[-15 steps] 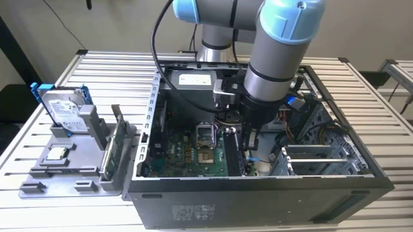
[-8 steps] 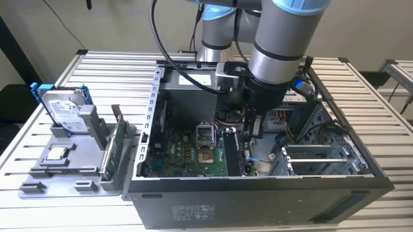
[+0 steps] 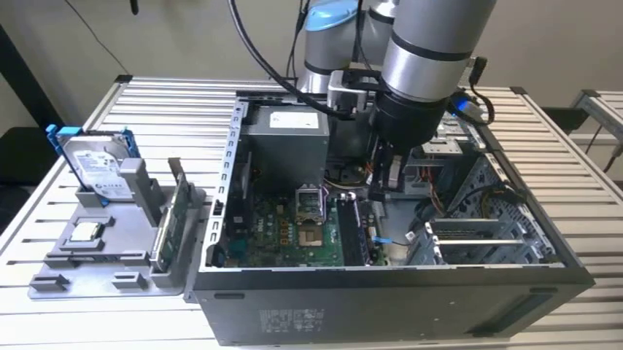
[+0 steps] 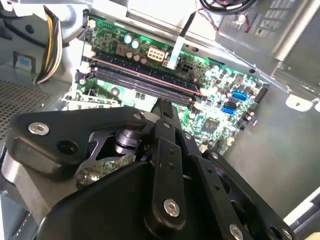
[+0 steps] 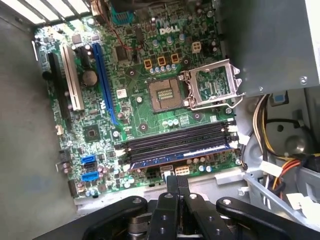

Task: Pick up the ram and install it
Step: 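Press down the ram until it locks into place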

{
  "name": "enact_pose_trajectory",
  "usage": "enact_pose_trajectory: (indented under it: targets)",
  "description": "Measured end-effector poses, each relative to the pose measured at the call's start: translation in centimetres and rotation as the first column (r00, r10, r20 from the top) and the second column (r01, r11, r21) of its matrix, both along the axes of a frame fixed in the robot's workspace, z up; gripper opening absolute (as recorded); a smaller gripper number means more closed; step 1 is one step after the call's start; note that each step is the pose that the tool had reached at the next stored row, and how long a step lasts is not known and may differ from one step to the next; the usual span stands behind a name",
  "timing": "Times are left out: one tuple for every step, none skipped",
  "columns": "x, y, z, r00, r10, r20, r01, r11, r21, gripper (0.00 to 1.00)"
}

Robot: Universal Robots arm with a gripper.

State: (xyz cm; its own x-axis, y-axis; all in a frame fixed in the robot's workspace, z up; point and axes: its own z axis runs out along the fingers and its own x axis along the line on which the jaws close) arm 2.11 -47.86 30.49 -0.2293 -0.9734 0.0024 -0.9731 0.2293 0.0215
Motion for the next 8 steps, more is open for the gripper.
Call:
enact_pose_trajectory:
  targets:
    - [0.0,0.0,0.05,1.0,0.0,0.0,0.0,1.0,-0.0001,0.11]
    - [0.0,0.0,0.04,1.0,0.0,0.0,0.0,1.0,0.0001,0.11]
    - [0.0,0.0,0.04,1.0,0.0,0.0,0.0,1.0,-0.0001,0.11]
    - [0.0,0.0,0.04,1.0,0.0,0.0,0.0,1.0,0.0,0.11]
    - [0.01,0.0,0.05,1.0,0.0,0.0,0.0,1.0,-0.0002,0.11]
    - [0.01,0.0,0.05,1.0,0.0,0.0,0.0,1.0,-0.0004,0.11]
    - [0.0,0.0,0.05,1.0,0.0,0.0,0.0,1.0,-0.0004,0.11]
    - [0.01,0.0,0.05,1.0,0.0,0.0,0.0,1.0,-0.0003,0.11]
